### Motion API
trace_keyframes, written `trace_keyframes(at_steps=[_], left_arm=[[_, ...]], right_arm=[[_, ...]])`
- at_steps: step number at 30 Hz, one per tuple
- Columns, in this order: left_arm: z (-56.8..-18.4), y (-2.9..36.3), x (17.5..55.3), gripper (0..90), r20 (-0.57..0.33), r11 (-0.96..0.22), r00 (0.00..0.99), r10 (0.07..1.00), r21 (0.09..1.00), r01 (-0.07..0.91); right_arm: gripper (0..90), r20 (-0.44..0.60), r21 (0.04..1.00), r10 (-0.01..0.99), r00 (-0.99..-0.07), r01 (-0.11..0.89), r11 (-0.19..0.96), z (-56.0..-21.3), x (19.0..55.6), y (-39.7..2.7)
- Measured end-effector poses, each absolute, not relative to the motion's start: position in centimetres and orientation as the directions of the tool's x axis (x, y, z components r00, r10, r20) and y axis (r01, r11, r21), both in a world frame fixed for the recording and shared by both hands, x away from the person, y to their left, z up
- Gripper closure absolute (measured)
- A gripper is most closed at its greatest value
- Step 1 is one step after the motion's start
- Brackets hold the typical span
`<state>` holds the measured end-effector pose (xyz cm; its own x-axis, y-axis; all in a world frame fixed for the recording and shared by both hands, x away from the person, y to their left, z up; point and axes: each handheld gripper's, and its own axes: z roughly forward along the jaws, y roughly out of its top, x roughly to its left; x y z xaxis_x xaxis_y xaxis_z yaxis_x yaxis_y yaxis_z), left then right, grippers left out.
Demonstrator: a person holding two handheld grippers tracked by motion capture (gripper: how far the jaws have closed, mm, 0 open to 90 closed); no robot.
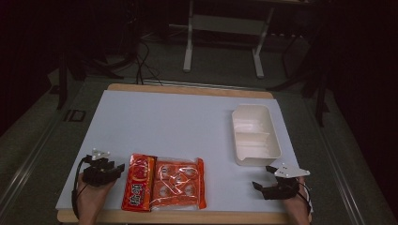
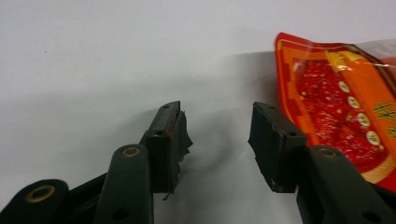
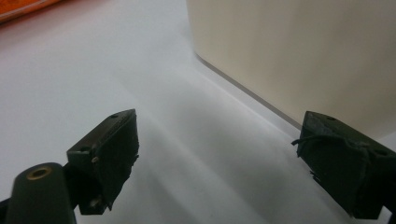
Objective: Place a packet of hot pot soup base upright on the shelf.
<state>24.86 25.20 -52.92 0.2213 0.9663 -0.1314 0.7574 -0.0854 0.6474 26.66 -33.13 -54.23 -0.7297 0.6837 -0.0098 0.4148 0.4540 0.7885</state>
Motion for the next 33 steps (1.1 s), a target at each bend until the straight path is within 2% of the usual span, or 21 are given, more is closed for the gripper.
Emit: trace_keyframes(at_steps=[16,17,23,25,33], left_arm=[[-52.8,25.1,24.8,54.5,-0.164,-0.086,0.251,0.954,0.651,0.754],[-52.6,25.0,24.6,54.5,-0.193,-0.077,0.267,0.944,0.660,0.748],[-52.5,24.8,24.5,57.6,-0.200,-0.088,0.287,0.937,0.660,0.746],[-52.7,24.7,24.6,57.0,-0.232,-0.086,0.309,0.923,0.657,0.749],[-52.8,24.2,24.7,55.9,-0.230,-0.109,0.329,0.916,0.647,0.755]], right_arm=[[12.3,-0.005,0.803,0.684,-0.730,0.405,0.437,-54.2,26.5,-33.4],[12.3,-0.005,0.803,0.684,-0.730,0.405,0.437,-54.2,26.5,-33.4],[12.3,-0.019,0.787,0.676,-0.737,0.406,0.465,-54.2,26.5,-33.0],[12.3,-0.019,0.785,0.672,-0.741,0.405,0.469,-54.2,26.5,-33.0],[12.3,-0.018,0.781,0.664,-0.747,0.404,0.476,-54.3,26.6,-32.9]])
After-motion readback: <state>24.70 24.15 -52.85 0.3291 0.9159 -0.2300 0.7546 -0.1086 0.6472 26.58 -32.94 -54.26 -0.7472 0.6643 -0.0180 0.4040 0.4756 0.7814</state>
